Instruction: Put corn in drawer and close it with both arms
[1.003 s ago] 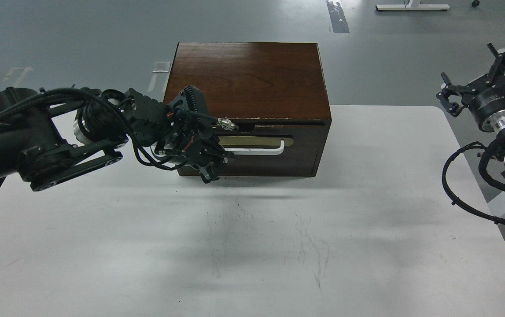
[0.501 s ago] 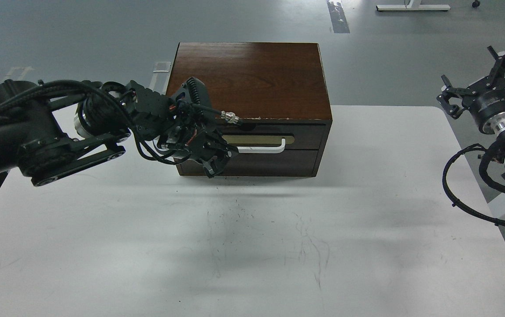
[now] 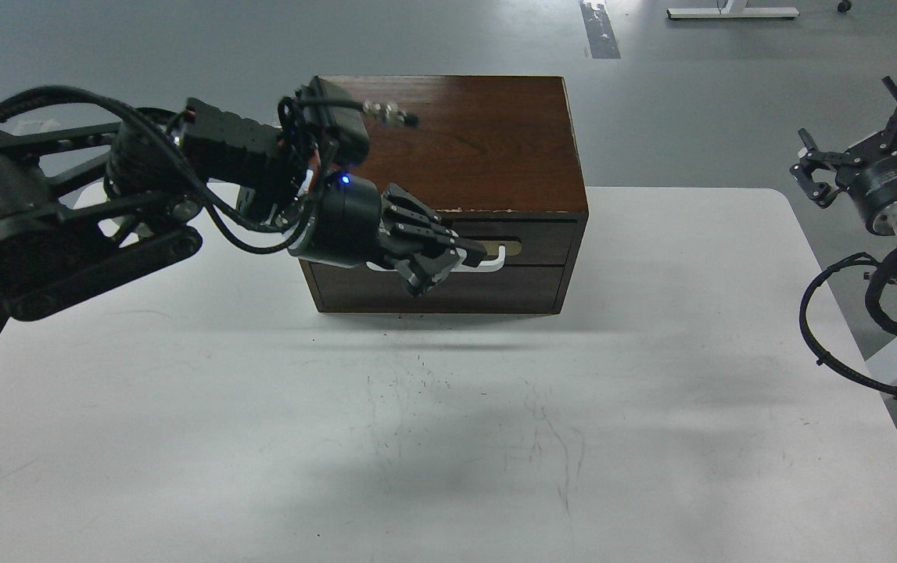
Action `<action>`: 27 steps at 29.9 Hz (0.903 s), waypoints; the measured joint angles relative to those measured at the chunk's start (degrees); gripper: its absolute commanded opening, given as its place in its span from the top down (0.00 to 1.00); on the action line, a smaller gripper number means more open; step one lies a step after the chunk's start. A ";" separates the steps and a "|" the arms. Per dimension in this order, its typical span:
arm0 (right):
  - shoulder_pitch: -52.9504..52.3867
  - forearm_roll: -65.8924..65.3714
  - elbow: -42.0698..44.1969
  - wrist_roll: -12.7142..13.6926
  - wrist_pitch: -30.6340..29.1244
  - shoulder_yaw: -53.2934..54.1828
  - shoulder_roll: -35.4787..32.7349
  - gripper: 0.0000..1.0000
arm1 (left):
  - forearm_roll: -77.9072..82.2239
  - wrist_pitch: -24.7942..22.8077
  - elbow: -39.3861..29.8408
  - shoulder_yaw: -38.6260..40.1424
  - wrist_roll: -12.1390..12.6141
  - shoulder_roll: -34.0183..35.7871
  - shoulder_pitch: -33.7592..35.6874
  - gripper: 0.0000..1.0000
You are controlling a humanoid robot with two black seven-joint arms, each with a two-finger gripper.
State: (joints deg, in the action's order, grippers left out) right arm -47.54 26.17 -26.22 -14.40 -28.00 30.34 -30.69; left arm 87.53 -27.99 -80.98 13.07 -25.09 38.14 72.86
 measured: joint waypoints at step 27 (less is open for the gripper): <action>-2.51 0.51 0.50 0.01 0.00 4.75 -0.11 0.00 | -101.94 0.00 55.93 7.25 1.99 -1.86 -18.93 0.03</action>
State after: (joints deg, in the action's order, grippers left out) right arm -50.05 26.68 -25.73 -14.39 -28.00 35.09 -30.80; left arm -14.40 -27.99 -25.05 20.32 -23.10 36.28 53.94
